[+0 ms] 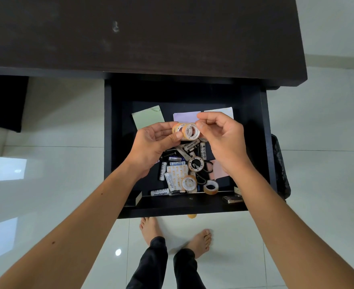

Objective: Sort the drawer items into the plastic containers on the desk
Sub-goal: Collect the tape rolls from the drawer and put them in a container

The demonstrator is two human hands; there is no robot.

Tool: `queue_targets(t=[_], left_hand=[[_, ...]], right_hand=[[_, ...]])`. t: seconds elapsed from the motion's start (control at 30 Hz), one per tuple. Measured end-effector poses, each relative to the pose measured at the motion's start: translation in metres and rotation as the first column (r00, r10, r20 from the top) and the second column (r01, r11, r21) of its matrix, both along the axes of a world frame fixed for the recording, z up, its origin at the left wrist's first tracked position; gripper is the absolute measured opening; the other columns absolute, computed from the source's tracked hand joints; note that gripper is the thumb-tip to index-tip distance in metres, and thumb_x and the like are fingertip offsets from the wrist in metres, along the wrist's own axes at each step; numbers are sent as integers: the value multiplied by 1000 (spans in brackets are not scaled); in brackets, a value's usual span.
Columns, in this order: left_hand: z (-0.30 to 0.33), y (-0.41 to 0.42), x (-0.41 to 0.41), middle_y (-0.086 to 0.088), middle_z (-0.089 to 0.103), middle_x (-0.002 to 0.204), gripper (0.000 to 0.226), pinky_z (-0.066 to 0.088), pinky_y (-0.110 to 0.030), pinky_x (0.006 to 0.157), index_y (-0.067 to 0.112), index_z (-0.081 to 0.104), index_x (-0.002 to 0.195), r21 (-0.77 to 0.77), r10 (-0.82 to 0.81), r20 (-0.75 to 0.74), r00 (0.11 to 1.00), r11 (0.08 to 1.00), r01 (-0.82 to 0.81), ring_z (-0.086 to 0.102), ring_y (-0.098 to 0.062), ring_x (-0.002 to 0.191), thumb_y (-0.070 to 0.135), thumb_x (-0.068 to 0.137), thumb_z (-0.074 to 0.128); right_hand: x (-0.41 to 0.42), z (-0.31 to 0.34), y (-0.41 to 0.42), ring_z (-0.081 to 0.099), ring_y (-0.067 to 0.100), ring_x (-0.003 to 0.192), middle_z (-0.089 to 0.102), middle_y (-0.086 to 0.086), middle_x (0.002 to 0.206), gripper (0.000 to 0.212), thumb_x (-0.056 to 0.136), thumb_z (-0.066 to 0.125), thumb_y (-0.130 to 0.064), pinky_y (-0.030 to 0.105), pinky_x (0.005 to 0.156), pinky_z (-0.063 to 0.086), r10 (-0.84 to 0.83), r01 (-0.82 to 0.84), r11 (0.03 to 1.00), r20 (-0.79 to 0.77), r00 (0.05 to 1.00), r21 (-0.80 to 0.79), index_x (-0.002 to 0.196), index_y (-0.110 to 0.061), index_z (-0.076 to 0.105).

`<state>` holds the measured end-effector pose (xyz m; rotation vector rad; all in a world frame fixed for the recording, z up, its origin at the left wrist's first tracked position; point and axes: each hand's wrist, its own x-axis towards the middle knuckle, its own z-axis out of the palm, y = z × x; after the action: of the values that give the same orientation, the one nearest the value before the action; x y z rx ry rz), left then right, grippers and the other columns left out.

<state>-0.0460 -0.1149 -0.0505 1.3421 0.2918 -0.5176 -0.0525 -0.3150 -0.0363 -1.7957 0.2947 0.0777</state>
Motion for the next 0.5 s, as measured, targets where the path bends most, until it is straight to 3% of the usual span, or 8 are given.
queue_targets(t=[0.1, 0.2, 0.33, 0.4, 0.5], left_hand=[[1, -1, -1, -18, 76, 121, 48, 61, -40, 99, 1, 69, 126, -8, 20, 5, 1000, 1000, -20, 74, -31, 115, 18, 82, 80], [3, -2, -2, -17, 76, 121, 54, 60, -40, 100, 2, 68, 127, -24, 26, -13, 1000, 999, -27, 74, -29, 116, 22, 79, 82], [7, -5, -1, -10, 79, 116, 62, 60, -29, 91, 4, 68, 128, 28, 17, 2, 1000, 999, -17, 76, -20, 107, 19, 72, 88], [7, -6, 1, -10, 79, 114, 55, 59, -23, 87, 4, 68, 127, 55, 21, 19, 1000, 998, -22, 77, -17, 104, 11, 76, 88], [6, -6, 1, -11, 79, 115, 51, 59, -23, 87, 4, 68, 128, 70, 26, 37, 999, 997, -28, 77, -20, 106, 6, 80, 86]], right_hand=[[-1, 2, 5, 77, 17, 100, 80, -3, 103, 16, 97, 76, -12, 48, 95, 63, -12, 12, 1000, 19, 1000, -19, 112, -16, 79], [-1, 5, 7, 76, 12, 97, 79, -5, 102, 15, 96, 77, -11, 36, 94, 63, -37, 39, 998, 39, 999, -44, 110, -14, 79], [1, 6, 8, 74, 4, 94, 77, -7, 100, 14, 95, 77, -10, 24, 90, 60, -17, 20, 998, 52, 999, -57, 109, -12, 79], [1, 5, 8, 74, 3, 94, 77, -7, 100, 14, 95, 77, -9, 23, 90, 60, -3, 5, 999, 54, 999, -52, 109, -11, 78], [1, 6, 9, 75, 6, 95, 77, -8, 99, 15, 95, 77, -9, 32, 93, 63, 3, -1, 999, 46, 999, -32, 110, -10, 78]])
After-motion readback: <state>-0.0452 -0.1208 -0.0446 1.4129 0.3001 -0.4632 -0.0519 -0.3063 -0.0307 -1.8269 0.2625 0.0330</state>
